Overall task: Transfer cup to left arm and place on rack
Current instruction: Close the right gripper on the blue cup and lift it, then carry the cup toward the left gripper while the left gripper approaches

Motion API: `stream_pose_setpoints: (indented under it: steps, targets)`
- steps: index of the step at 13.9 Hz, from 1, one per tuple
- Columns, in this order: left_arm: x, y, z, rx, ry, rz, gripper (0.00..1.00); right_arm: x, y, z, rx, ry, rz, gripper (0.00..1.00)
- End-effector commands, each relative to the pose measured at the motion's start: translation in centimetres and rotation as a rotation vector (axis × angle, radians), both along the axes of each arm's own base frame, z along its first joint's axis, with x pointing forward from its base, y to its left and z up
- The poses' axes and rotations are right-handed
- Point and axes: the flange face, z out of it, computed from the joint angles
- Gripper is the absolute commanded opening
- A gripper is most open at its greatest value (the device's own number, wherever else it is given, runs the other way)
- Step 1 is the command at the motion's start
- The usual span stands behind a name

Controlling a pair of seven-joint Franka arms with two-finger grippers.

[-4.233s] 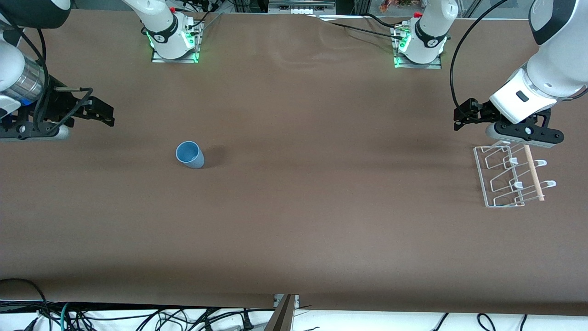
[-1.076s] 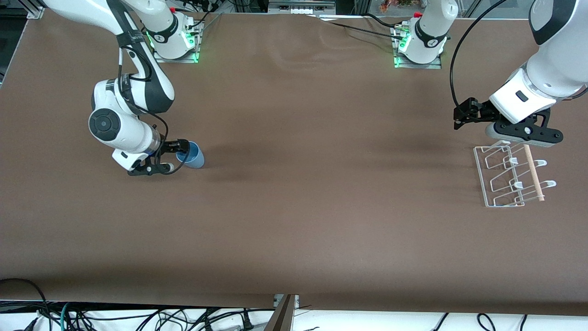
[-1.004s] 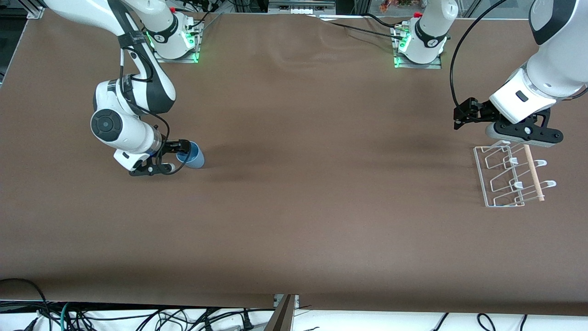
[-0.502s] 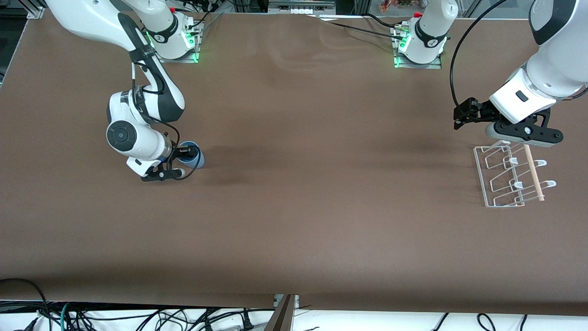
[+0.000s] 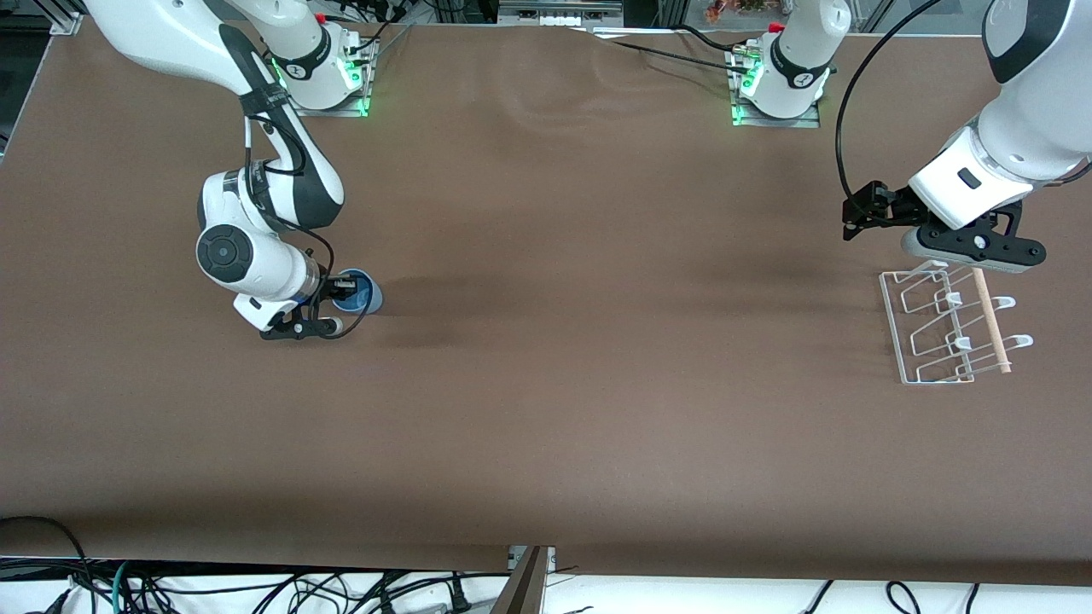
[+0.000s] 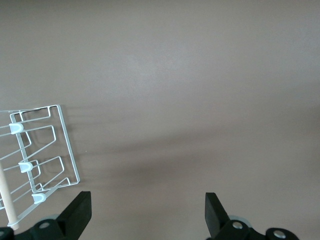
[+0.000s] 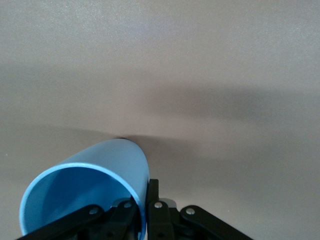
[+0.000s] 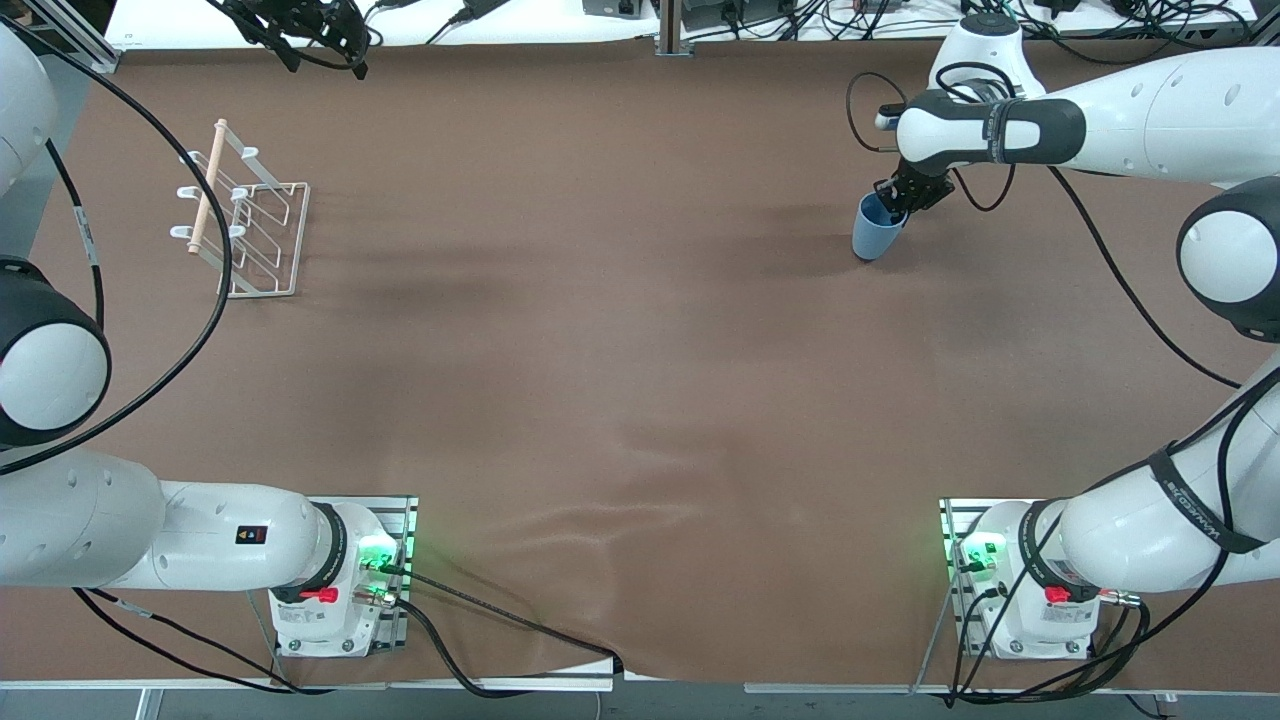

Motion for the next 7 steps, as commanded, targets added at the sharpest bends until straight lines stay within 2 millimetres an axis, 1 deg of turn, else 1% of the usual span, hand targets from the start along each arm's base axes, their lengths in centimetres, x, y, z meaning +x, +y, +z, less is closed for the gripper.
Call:
stream_pose_setpoints:
  steps: [1,2,4,6,7]
  targets:
    - [-0.2,-0.1,0.8,0.0,0.001,0.009,1.0,1.5,0.8,1.3,0.004,-0.024,-0.015,0.0]
    - [-0.2,-0.2,0.8,0.0,0.001,0.007,1.0,2.7,1.2,2.9,0.024,-0.036,-0.048,0.0]
    - [-0.2,-0.3,0.7,-0.002,0.002,0.0,1.0,5.5,3.5,5.3,0.136,0.018,-0.157,0.0]
    - [-0.5,-1.9,0.8,-0.004,0.002,-0.032,1.0,7.7,7.8,7.3,0.316,0.123,-0.303,0.0]
    - [-0.7,-2.3,0.5,-0.011,0.023,-0.039,1.0,8.4,10.2,9.1,0.359,0.127,-0.36,0.0]
